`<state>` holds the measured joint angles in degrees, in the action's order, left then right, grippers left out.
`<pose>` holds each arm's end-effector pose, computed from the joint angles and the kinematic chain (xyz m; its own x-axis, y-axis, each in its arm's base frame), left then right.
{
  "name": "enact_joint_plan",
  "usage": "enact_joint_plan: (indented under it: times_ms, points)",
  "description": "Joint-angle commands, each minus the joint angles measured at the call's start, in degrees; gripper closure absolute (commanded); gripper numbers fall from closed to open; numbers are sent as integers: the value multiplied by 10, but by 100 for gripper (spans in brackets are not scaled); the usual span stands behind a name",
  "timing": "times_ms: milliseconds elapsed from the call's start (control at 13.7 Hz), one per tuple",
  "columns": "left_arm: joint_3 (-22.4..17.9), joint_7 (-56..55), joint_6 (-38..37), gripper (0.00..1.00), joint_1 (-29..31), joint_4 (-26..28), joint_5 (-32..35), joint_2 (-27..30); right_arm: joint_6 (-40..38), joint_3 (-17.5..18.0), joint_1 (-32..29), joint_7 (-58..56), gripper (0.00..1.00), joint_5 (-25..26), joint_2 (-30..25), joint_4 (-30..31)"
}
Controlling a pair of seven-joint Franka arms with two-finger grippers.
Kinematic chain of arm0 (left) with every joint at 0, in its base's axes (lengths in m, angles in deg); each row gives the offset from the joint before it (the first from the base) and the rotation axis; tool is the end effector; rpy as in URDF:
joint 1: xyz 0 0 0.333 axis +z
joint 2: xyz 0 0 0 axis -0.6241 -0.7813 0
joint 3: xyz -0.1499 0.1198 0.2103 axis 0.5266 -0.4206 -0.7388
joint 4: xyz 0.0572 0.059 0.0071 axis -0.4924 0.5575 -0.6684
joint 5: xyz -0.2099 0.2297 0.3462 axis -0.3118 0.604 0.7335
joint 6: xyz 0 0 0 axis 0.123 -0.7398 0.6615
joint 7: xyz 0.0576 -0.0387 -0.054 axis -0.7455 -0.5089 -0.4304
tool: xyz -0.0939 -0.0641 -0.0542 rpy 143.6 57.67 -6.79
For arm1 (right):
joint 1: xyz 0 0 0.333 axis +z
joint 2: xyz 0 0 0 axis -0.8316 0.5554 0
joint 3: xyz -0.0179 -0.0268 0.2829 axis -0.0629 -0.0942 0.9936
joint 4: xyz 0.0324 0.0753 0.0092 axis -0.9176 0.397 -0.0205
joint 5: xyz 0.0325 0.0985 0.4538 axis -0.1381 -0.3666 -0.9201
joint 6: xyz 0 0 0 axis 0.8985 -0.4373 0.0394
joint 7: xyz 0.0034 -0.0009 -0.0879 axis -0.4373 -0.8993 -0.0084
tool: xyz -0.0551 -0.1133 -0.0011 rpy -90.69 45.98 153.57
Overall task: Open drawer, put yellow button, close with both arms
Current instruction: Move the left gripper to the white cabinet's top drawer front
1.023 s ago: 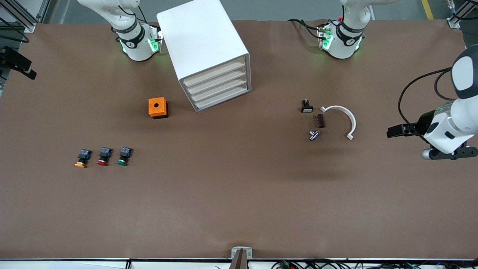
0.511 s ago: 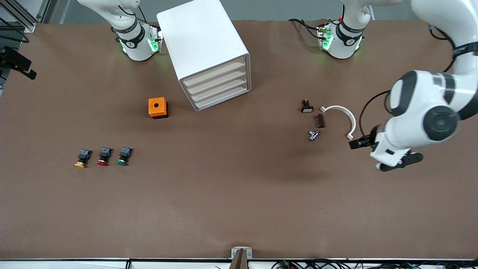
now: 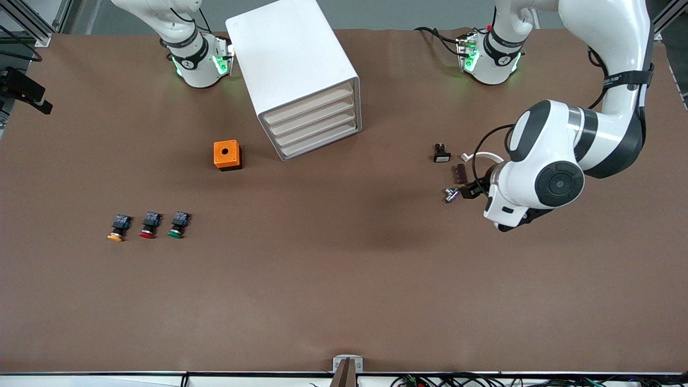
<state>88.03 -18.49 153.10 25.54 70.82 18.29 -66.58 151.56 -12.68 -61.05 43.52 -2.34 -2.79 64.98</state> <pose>0.6379 -0.2211 0.3203 0.7973 0.4613 -0.3892 0.4112 -0.8872 -0.2092 0.5680 -0.0730 0.6222 0.9972 -0.0752 -0.0023 -0.0752 -0.9972 0.0011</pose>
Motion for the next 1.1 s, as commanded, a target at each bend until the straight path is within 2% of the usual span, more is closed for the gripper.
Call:
enact_joint_plan:
  times_ms: [0, 219, 658, 877, 1023]
  points:
    - [-1, -77, -43, 0, -5, -34, -66, -25, 0, 3, -7, -5, 0, 1, -4, 2]
    - [-1, -201, -49, 0, -5, -33, -170, -47, 0, 3, -7, -5, 0, 2, -4, 2]
    - [13, -442, -49, 0, -18, -48, -297, -112, 2, 4, -7, -5, 0, 1, -4, 2]
    - [44, -558, -75, 0, -16, -49, -323, -145, 1, 3, -7, -5, 0, 2, -4, 2]
    - [46, -614, -82, 0, -22, -49, -346, -163, 1, 3, -7, -5, 0, 2, -4, 2]
